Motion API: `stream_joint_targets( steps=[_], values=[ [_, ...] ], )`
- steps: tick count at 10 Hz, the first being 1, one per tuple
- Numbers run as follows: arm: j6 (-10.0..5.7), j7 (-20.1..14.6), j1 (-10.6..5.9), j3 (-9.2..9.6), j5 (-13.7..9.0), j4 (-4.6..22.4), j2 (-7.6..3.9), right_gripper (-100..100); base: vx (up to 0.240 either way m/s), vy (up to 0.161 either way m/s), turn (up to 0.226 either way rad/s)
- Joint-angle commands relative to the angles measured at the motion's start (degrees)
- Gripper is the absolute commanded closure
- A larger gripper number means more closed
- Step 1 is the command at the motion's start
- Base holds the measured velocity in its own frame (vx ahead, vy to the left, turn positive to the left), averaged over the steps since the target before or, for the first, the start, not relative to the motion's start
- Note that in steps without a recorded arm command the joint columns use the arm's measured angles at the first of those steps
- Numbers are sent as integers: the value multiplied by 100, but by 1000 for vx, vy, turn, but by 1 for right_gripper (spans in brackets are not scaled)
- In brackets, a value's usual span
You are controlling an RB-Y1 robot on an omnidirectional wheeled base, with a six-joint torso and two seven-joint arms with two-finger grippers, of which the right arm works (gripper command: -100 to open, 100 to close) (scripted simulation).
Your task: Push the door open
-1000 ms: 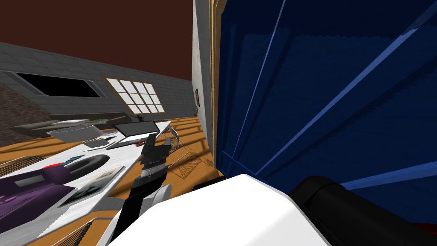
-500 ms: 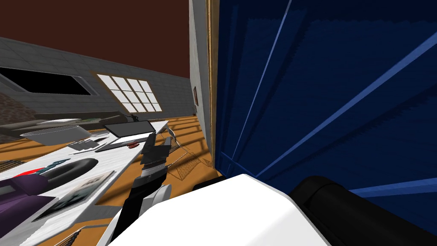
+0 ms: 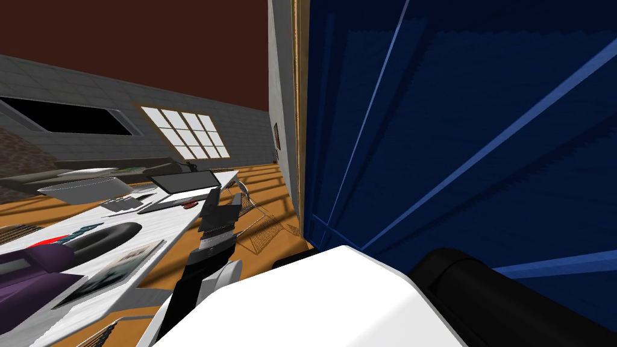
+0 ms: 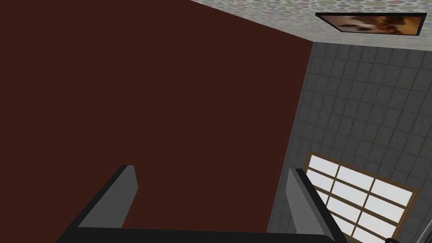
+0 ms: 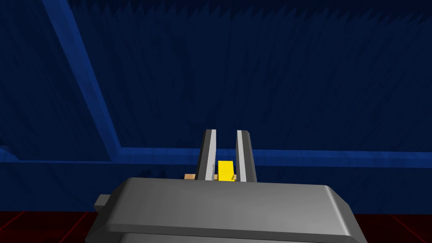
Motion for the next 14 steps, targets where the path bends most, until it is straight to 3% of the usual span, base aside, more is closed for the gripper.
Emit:
stream_joint_targets(
  steps=[1,2,3,14],
  values=[
    [-48,-2,-85,41,25,39,-19,100,3,-4,-11],
    [-48,-2,-85,41,25,39,-19,100,-4,6,23],
    [26,-43,34,109,64,-75,-43,100,39,-41,-126],
    [16,-54,38,137,80,-76,-58,100,3,-3,-9]
  ],
)
